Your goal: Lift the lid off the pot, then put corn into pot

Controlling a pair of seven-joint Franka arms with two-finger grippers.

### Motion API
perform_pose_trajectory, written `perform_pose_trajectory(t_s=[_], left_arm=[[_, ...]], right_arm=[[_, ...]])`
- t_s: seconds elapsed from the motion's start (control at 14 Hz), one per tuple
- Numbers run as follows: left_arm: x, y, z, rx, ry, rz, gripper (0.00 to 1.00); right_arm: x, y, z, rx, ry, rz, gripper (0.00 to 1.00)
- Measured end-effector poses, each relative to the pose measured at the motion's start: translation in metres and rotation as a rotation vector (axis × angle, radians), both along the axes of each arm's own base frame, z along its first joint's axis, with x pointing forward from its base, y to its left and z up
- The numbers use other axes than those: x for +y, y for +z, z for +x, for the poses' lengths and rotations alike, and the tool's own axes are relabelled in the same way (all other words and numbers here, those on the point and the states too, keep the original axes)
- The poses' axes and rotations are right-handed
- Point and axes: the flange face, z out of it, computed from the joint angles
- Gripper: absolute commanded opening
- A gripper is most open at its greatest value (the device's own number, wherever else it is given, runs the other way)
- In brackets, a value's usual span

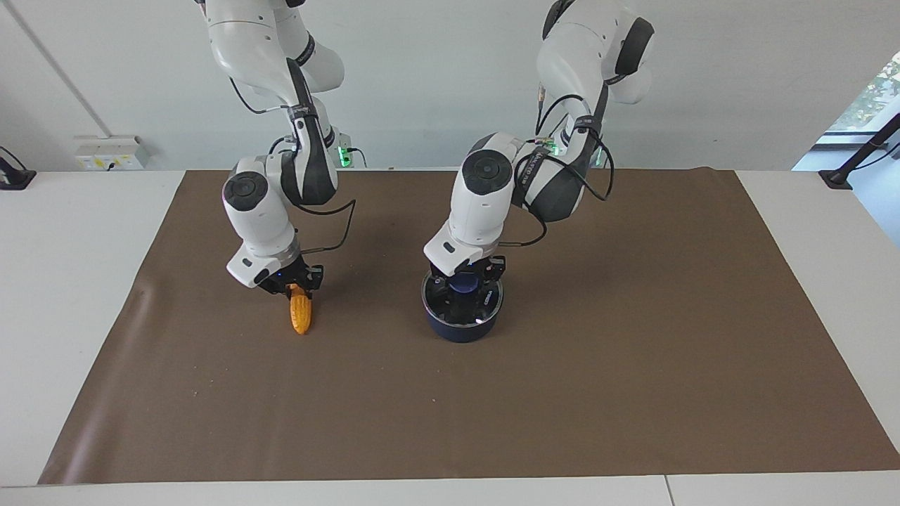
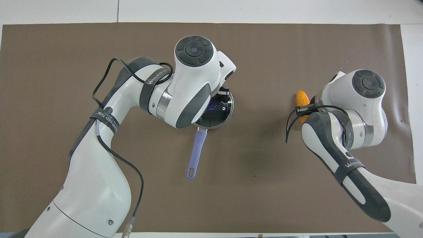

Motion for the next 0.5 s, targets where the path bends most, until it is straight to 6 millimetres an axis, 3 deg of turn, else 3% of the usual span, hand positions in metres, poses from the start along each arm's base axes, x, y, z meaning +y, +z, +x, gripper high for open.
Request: perform_pose_trajectory(t_s=[0.29,0.5], left_arm=[[0.0,0.001,0.0,0.002,0.042,0.003,0.0],[0.0,0.021,-0.003,-0.009,0.059,-0.012,0.0]], right_arm=[[0.05,0.075,0.024,0.01,0.005,-0.004,0.0],[0.082,0.089,0.026,0.002,-0.021,0.044,0.0]])
